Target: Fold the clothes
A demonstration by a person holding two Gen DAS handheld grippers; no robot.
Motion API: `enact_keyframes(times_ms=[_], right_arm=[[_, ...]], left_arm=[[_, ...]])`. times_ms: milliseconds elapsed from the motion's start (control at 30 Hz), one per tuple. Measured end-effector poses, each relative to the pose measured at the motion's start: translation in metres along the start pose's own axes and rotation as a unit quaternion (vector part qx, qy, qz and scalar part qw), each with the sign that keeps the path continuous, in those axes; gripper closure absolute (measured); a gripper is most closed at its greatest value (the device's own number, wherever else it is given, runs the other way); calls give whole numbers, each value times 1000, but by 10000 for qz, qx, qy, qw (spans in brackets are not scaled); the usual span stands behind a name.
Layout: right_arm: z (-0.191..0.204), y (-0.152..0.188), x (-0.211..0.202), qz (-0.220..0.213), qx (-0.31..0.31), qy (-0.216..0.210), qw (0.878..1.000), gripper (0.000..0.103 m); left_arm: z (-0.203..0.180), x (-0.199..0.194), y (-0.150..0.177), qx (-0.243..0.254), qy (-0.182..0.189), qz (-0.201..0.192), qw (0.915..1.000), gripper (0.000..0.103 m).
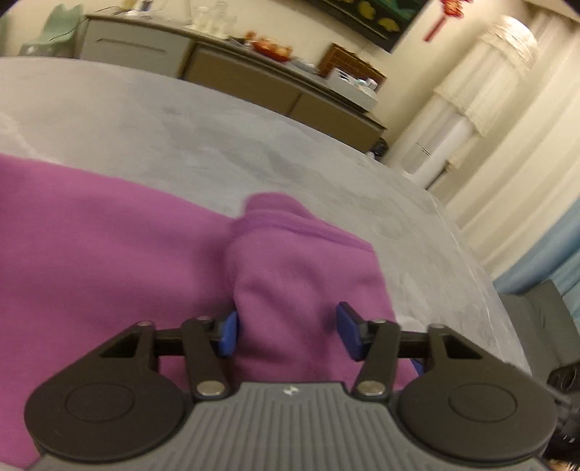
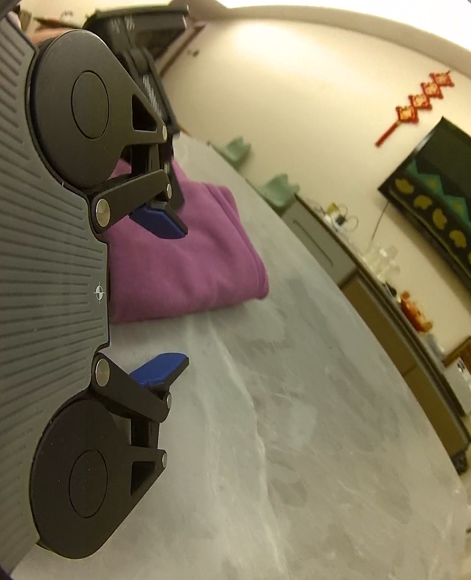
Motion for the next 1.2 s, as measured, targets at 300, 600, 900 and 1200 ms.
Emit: enact_keyframes(times_ms=[300,600,900,1200], right_arm=[[-12,-7,3,-249,139,164,9995,34],[-9,-1,-3,-290,151,130,9994,20],[-19,-7,-15,-357,320,197,9987,15],[-12,-1,-12,-234,217,112,9994,14]], left_arm=[[4,26,7,-644,912,110,9937,70],[10,27,15,-1084,1185,91,9870,68],[4,-11,42,-1347,1017,-132,9856,63],[-2,25,33,-1419,1390,-139,9800,68]])
Point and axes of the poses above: each gripper's, at about its wrist camera, not at the fingertips, and x roughly the way its jaws point, z to its left, y to its underside, the point moved 6 cm from there along x, roughly the way its jaws point, and after that the axes turned 3 degrees about -y, right-handed, at the moved point
